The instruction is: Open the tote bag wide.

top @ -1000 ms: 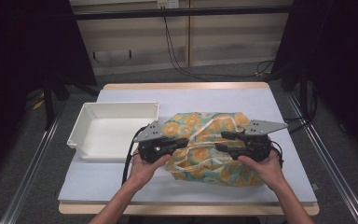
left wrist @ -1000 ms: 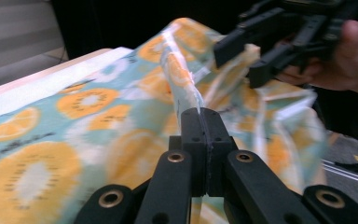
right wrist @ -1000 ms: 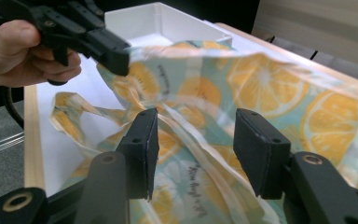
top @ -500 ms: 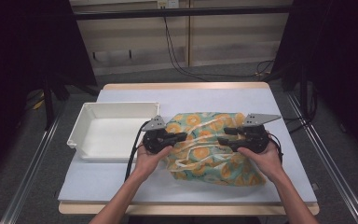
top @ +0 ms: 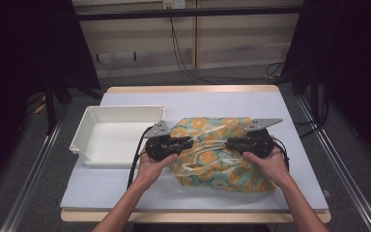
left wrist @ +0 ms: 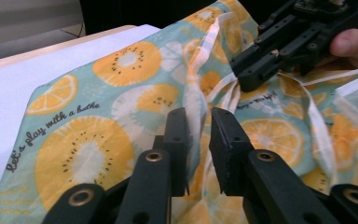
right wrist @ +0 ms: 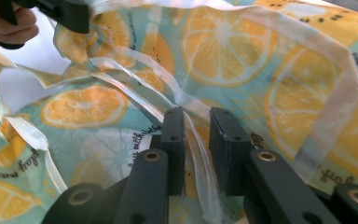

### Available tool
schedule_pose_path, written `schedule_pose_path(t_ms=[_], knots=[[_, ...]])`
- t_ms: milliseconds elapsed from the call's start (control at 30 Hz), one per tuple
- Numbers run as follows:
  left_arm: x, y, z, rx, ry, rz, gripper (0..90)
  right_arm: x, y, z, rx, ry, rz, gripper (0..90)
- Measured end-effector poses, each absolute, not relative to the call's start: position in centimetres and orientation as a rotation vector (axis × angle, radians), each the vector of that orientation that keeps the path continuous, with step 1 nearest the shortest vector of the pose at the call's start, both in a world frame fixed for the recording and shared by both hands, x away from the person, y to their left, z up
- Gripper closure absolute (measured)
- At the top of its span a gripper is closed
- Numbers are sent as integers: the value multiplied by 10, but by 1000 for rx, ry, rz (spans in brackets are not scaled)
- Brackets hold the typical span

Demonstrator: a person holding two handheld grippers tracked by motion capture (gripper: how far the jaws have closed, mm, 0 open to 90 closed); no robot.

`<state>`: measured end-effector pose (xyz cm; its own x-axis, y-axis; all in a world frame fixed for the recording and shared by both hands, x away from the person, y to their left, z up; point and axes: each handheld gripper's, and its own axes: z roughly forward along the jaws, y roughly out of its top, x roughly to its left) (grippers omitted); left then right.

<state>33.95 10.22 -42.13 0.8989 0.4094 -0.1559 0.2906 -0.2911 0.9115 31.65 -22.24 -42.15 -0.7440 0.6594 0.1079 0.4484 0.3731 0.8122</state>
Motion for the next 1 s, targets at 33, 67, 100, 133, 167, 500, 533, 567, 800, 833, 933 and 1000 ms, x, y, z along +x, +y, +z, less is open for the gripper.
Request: schedule_pose_path(t_ms=[33, 67, 100, 133, 167, 500, 533, 567, 800, 833, 933, 1000], knots=[[337, 104, -419, 1887, 501, 127, 773, 316, -223, -420, 992, 2394, 1321, 815], [334, 105, -416, 1888, 490, 137, 763, 315, -225, -419, 992, 2389, 1339, 844], [330, 106, -413, 1876, 485, 143, 750, 315, -225, -417, 993, 2386, 1349, 872], [330, 106, -413, 1876, 485, 143, 750, 315, -225, -417, 993, 2386, 1349, 872], [323, 108, -407, 1855, 457, 156, 748, 313, -227, -413, 989, 2382, 1352, 897], [308, 102, -383, 1811, 425, 203, 636, 309, -231, -399, 986, 2365, 1430, 900], [308, 102, -383, 1811, 425, 203, 629, 308, -231, -397, 990, 2358, 1434, 900], [306, 103, -380, 1795, 397, 214, 630, 308, -233, -395, 990, 2354, 1441, 900], [301, 96, -374, 1799, 299, 175, 749, 318, -239, -376, 1001, 2320, 1473, 900], [302, 93, -376, 1805, 277, 160, 758, 319, -239, -375, 1000, 2316, 1478, 900], [309, 73, -385, 1877, 254, 128, 757, 322, -239, -372, 997, 2315, 1487, 900], [318, 63, -392, 1907, 269, 109, 718, 324, -237, -372, 1001, 2314, 1490, 900]])
